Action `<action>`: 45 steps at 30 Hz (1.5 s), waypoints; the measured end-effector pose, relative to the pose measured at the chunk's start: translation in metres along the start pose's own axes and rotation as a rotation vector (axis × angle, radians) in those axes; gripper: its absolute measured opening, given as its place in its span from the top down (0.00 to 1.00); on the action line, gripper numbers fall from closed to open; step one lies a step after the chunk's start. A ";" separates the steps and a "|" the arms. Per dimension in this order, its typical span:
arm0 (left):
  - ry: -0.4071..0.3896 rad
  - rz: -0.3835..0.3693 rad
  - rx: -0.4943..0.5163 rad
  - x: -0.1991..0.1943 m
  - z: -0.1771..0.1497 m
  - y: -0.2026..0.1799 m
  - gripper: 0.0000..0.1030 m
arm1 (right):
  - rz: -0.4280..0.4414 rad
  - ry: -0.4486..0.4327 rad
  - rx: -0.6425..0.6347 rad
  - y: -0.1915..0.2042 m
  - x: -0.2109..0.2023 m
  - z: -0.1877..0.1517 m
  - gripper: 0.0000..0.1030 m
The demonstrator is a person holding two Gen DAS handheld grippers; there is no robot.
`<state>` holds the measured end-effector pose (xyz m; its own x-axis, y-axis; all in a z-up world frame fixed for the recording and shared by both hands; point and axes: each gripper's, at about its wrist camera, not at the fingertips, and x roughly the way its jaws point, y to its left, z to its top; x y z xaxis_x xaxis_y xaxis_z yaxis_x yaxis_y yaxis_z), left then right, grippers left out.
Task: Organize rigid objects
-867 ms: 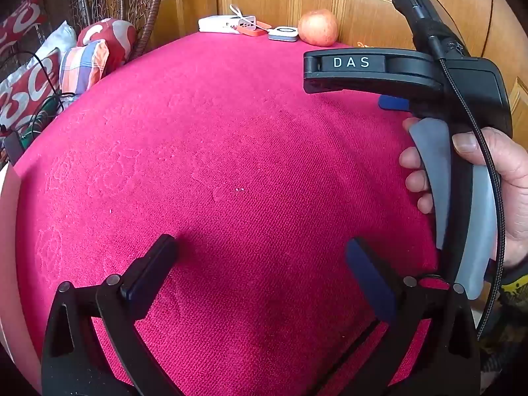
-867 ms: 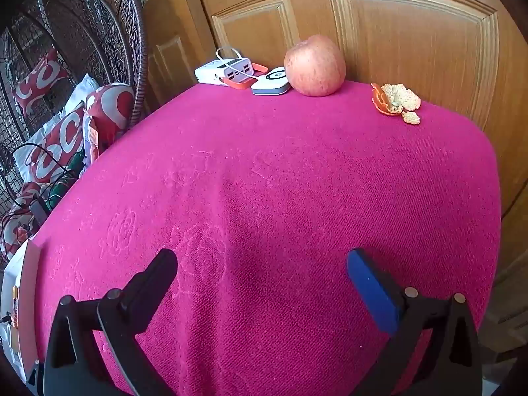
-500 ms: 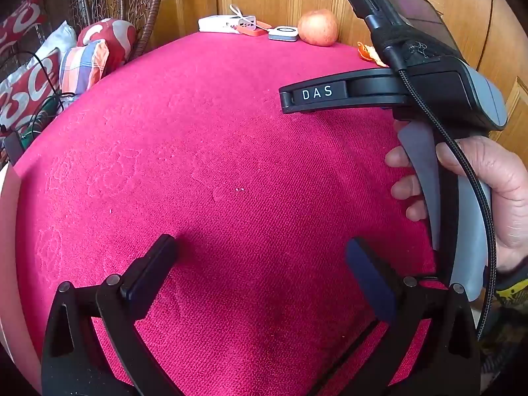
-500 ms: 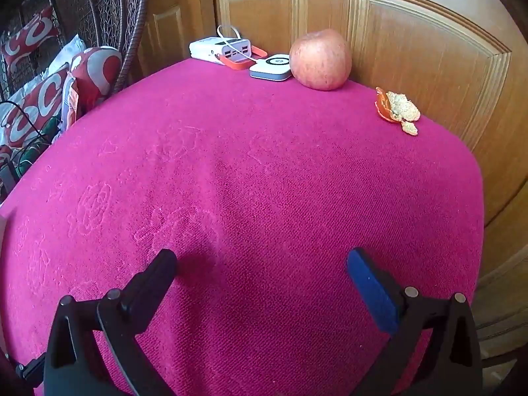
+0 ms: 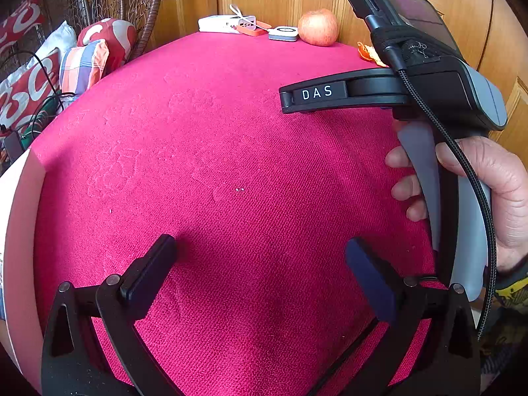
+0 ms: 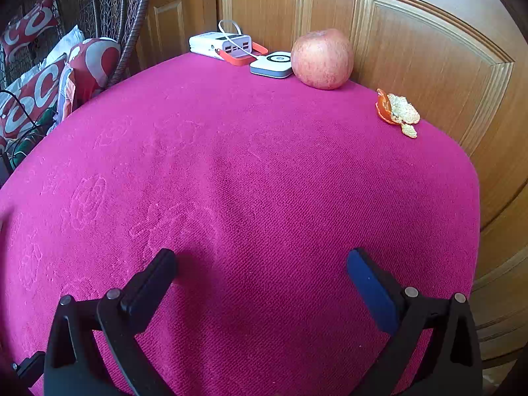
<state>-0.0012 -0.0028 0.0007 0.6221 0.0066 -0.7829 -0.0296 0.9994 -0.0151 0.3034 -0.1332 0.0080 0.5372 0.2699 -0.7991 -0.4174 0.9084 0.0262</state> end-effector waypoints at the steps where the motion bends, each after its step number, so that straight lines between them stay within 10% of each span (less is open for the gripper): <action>1: 0.000 0.000 0.000 0.000 0.000 0.000 0.00 | -0.002 0.002 -0.001 0.002 0.002 0.001 0.00; 45: 0.001 -0.004 -0.002 0.002 0.000 0.003 0.00 | -0.022 0.008 -0.005 0.016 0.005 -0.003 0.00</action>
<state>0.0003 0.0003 -0.0007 0.6211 0.0030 -0.7837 -0.0288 0.9994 -0.0190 0.2970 -0.1189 0.0024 0.5399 0.2476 -0.8045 -0.4092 0.9124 0.0061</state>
